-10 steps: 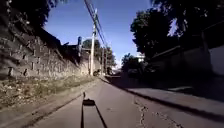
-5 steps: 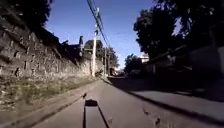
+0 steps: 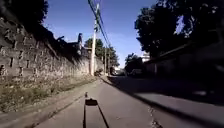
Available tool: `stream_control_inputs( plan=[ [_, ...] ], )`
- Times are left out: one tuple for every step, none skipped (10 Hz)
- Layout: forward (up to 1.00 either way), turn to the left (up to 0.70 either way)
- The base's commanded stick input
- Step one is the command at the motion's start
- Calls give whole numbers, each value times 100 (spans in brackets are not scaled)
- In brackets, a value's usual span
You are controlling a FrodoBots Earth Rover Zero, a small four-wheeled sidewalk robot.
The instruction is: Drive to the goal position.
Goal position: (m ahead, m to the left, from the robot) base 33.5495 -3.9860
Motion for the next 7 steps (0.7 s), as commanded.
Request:
stream_control_inputs(
  plan=[
    [100,0],
    [100,0],
    [100,0],
    [100,0],
    [100,0],
    [100,-2],
    [100,-4]
  ],
)
